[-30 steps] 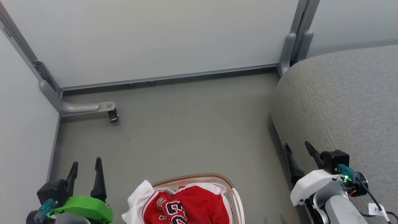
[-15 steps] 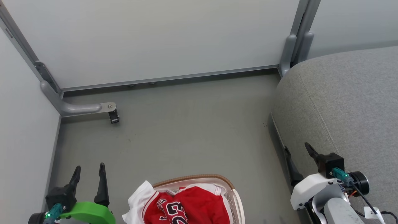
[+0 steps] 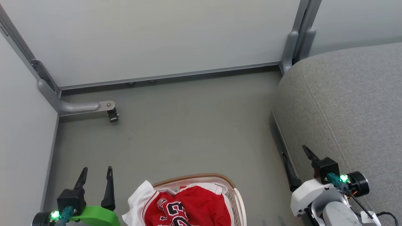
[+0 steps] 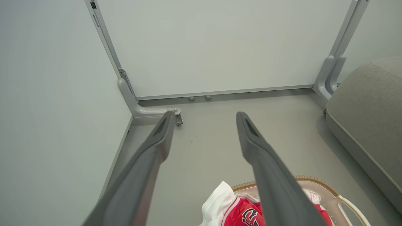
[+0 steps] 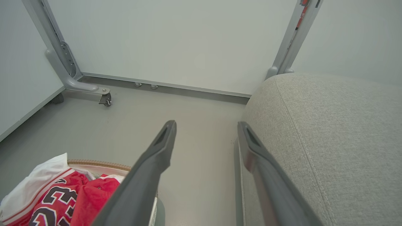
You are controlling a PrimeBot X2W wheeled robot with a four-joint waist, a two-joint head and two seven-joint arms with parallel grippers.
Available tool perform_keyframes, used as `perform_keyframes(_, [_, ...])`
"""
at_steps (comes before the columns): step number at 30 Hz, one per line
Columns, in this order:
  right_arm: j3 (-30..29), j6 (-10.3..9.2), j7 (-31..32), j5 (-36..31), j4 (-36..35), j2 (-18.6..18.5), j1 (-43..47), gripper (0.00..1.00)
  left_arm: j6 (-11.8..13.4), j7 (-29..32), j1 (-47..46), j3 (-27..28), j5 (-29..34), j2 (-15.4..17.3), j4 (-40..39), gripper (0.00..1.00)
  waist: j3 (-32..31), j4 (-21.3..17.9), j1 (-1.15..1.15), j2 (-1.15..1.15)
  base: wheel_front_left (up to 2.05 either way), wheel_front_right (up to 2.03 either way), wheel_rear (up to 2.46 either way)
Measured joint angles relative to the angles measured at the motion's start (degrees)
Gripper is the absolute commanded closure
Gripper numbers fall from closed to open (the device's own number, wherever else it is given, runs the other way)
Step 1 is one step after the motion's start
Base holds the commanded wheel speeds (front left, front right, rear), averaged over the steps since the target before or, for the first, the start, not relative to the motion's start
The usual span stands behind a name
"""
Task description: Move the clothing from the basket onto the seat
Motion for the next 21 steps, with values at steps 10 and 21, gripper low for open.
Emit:
perform_keyframes(10, [1.2, 0.01, -0.1, -0.6, -1.6, 0.0, -2.6, 0.0, 0.0, -0.2, -2.5, -3.0, -2.0, 0.3, 0.8, 0.0, 4.4, -1.0, 0.0, 0.0, 0.0, 0.0, 0.0])
perform_keyframes(21, [2.1, 0.01, -0.1, -0.6, -3.0, 0.0, -7.2, 0.0, 0.0, -0.2, -9.1, -14.6, -11.6, 1.6, 9.1, 0.0, 13.5, -2.6, 0.0, 0.0, 0.0, 0.0, 0.0])
